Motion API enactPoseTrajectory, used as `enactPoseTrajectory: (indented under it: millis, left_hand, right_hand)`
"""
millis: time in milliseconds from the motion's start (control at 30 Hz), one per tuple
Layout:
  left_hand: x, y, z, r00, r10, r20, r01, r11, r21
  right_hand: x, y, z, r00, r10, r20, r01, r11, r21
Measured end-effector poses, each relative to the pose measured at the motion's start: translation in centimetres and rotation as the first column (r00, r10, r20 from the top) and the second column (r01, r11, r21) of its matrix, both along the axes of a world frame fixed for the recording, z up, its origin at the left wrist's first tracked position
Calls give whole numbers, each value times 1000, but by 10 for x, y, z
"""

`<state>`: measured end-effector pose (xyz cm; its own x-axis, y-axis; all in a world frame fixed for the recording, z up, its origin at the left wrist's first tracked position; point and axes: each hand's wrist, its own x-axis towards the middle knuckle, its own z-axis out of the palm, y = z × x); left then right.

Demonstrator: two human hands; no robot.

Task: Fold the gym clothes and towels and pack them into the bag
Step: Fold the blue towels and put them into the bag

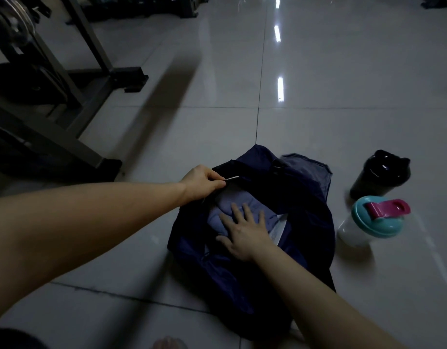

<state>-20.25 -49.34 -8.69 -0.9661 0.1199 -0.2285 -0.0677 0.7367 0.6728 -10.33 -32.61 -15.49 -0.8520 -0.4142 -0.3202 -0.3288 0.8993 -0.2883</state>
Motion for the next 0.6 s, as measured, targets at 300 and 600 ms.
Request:
enactPoseTrajectory:
  millis: [300,600]
  left_hand:
    - [9,-13,-15,962,-271,31,267,909,-320]
    - [29,-7,-31,910,-414,29,354,739,-573]
  right_hand:
    - [-14,23,26,973,-188,-135,160,968,-191]
    - [-12,23,9,990,-128,59,125,991,48]
